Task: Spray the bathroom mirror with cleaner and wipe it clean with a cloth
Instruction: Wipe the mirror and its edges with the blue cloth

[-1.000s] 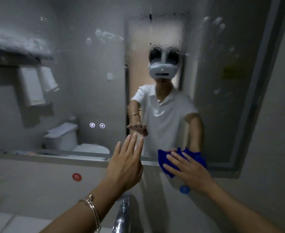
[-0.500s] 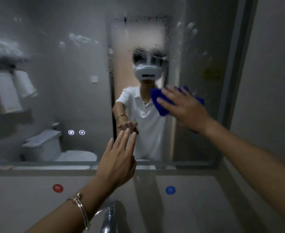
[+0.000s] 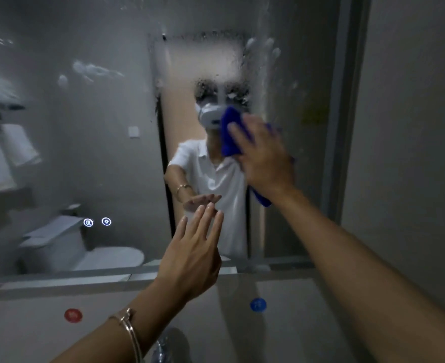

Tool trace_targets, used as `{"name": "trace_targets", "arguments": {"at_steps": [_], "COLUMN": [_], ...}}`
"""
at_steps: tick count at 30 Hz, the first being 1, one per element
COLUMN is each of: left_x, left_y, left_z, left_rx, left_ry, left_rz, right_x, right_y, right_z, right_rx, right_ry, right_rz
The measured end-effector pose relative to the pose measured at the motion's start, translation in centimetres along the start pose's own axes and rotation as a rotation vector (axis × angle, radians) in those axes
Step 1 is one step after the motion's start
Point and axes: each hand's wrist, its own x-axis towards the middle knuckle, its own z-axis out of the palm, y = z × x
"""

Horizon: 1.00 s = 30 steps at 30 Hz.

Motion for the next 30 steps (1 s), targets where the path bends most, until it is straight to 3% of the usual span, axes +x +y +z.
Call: {"name": "trace_targets", "arguments": {"at_steps": [3,8,10,14,16,18,21,23,25,30], "left_x": [-0.1,0.4,1.1,2.6,3.0,3.0,3.4,4.2,5.3,7.5], "left_y": [-0.6,0.7,1.8,3.2,3.0,2.1,0.6,-0.1,-0.5,-0.8], "left_z": [0.0,0.8,1.0,-0.1,0.1,0.2,0.6,0.5,0.3,-0.5], "left_rx": [0.012,-0.038,-0.05,-0.005,-0.022,0.01,0.017,0.051,0.092,0.092], "left_ry": [0.044,-0.014,-0.042,-0.033,0.002,0.084,0.111,0.171,0.26,0.337], "left_rz": [0.054,0.038,0.06,0.065,0.059,0.089,0.099,0.117,0.106,0.018], "right_x": [-0.8,-0.9,-0.8,-2.4,-2.4,-2.6,-3.7,-3.8,-3.6,-5.5], "right_y": [4.6,4.9,3.0,-0.4,0.7,3.3,7.0,7.2,5.7,-0.1], "right_z": [-1.7,-2.3,-2.0,-0.5,-0.6,-1.1,-2.6,-3.0,-2.6,-0.2], "right_rx": [0.132,0.197,0.177,0.064,0.0,-0.05,0.048,0.073,0.058,0.035], "right_ry": [0.149,0.202,0.161,-0.013,-0.05,0.01,0.165,0.218,0.206,-0.02], "right_rz": [0.454,0.652,0.604,0.134,-0.016,0.096,0.563,0.693,0.65,0.145]}}
